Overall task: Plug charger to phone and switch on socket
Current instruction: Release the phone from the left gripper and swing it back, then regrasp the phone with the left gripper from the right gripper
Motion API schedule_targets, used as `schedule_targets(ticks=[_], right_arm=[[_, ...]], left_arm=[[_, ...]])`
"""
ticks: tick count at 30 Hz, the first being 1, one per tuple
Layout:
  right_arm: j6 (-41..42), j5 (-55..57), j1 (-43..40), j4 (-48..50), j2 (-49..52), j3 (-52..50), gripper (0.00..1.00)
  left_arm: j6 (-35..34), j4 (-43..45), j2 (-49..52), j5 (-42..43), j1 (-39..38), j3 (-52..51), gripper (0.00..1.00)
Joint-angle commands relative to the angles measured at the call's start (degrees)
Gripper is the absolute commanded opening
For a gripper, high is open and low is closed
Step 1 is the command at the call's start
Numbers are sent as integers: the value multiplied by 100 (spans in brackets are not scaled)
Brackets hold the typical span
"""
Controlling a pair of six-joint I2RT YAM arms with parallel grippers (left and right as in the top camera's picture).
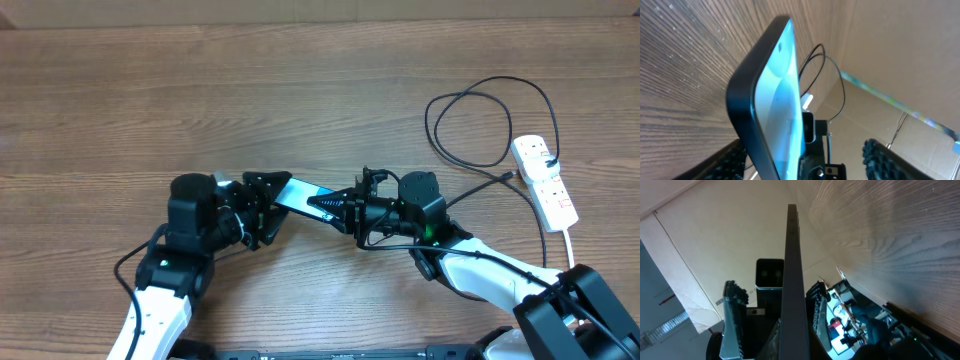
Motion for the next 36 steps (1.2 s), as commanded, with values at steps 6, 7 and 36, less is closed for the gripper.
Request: schedule_targets(ticks=[6,7,36], right_arm=[[-39,678,20,94,-79,42,4],[-42,688,20,96,-79,42,4],[1228,363,468,332,-79,42,4]], left_arm=[[-229,396,380,164,-199,-26,54],[-229,417,378,149,-199,-26,53],[-199,433,380,-42,-201,-26,25]])
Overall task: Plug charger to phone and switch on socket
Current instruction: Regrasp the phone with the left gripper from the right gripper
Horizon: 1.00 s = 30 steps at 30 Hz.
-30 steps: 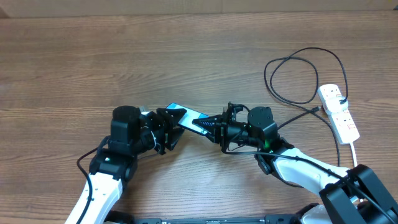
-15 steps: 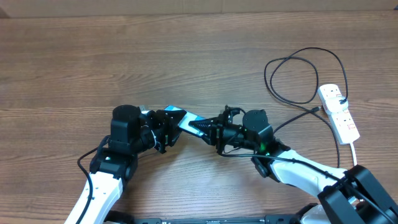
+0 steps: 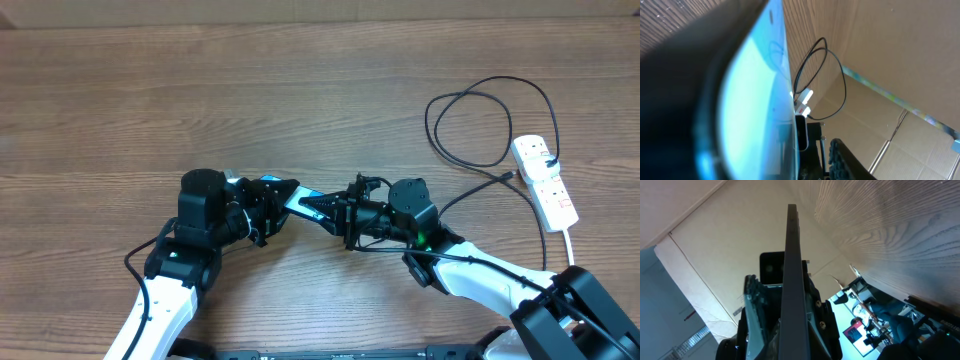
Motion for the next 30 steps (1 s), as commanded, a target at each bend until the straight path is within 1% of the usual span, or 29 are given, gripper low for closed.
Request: schedule_targets(ticks=[1,4,13,16,17,18,25,26,27,28,30], right_arm=[[177,-184,37,114,-79,42,4],[177,-208,37,114,-79,44,4],[175,-293,37,114,-79,42,4],[175,-295,37,111,-79,42,4],[175,-295,37,111,-79,42,4],[175,-293,37,111,-79,42,4],[173,-289,37,2,-79,42,4],[173,-286,37,2,-79,42,5],[173,-286,37,2,-79,42,9],[170,-289,37,2,-79,42,17],[118,-289,37,4,-79,42,27]], left_arm=[[31,24,24,-98,-42,-20,24],[55,17,24,-98,-42,-20,22],[181,-177,24,-334,-39,-20,23],[179,-170,24,-337,-39,-20,16],[177,-170,24,-332,-39,-20,7],[177,-170,24,-332,-39,-20,4],[177,-63,24,-334,-37,-20,4],[177,-22,24,-334,-37,-20,4],[177,-4,24,-334,-37,-20,4],[177,2,24,-343,-37,-20,4],[210,-9,24,-446,-37,-20,4]])
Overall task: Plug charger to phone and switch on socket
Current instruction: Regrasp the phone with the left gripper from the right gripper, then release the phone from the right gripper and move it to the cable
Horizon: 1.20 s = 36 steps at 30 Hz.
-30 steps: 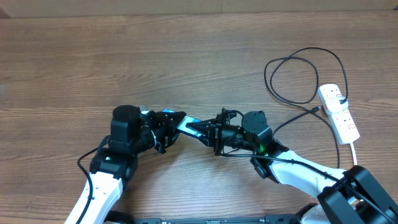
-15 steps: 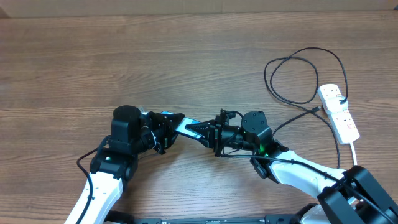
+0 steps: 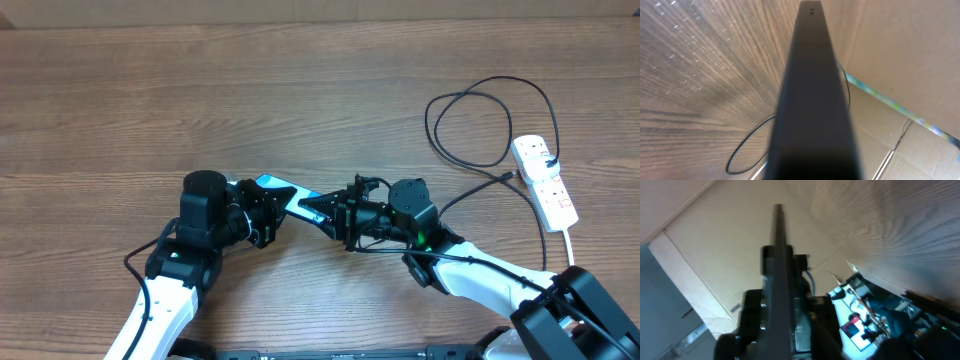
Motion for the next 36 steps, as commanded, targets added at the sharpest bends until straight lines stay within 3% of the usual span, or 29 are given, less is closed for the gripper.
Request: schedule_targets(ticks=[1,4,8,11,12,13,15,17,19,24,28,33,36], right_arm=[[85,-138,28,22,-79,42,29],[85,-138,28,-11,-79,42,38],[-455,-42,28,-564,-79,42,39],[-1759,452,28,-1235,-79,42,21],[-2146,684,28,-1467,-79,42,24],[-2540,901,28,-1685,-79,42,38],[-3936,1279,15,-1882,-79,42,48],[-5657,1495,15,-1742,-79,44,47],[-6800,1499,-22,-1663,-87,46,41],[-7099,1519,-678,-2050,-302,105,41],[-7519,1528,-1532,-3132,-612,448,46],[-8032,2337,-2330,-5237,-837,1268,47],[-8037,3786,-2621,-6662,-841,1928,49]], left_arm=[[337,72,20,-326,-11,9,4],[754,-111,20,-859,-9,9,4],[828,-608,20,-1716,-7,9,4],[1021,-782,20,-2131,35,9,4],[1191,-782,20,-2131,76,9,4],[1351,-780,20,-2083,120,9,4],[1635,-778,20,-1886,195,9,4],[2063,-780,20,-1631,273,11,4],[2524,-791,20,-1384,337,11,4],[3329,-1045,20,-802,472,11,4],[3919,-1198,20,-319,522,11,4],[3915,-1060,20,293,522,35,4],[3856,-586,20,710,522,96,4]])
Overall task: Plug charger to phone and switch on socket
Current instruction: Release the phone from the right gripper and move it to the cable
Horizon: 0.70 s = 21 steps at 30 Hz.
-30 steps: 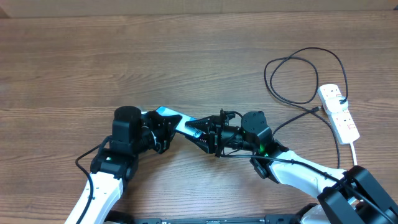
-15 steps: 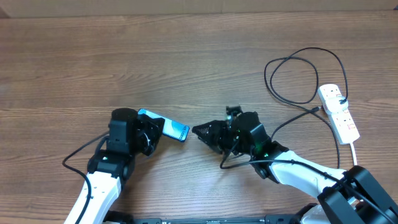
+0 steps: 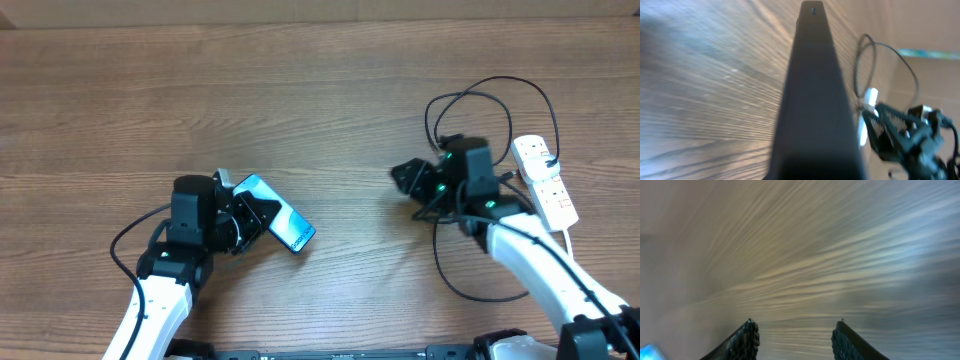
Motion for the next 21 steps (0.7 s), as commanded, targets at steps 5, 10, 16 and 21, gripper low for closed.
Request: schedule_targets(ticks=[5,10,16,21], right_arm=[[-317,2798,-431,-1412,-111,809,56],[-317,2929,-944,-1679,151,809,56],[-321,2671,-1576,-1488,654,809,54],[-326,2540,-1655,-1460,1167,809,48]], left_arm=[[-372,1464,223,1163,35,166,4],[-190,1661,990,1504,35,533,4],[223,1665,1902,1720,35,1182,4],[249,1668,2269,1685,35,1502,4]])
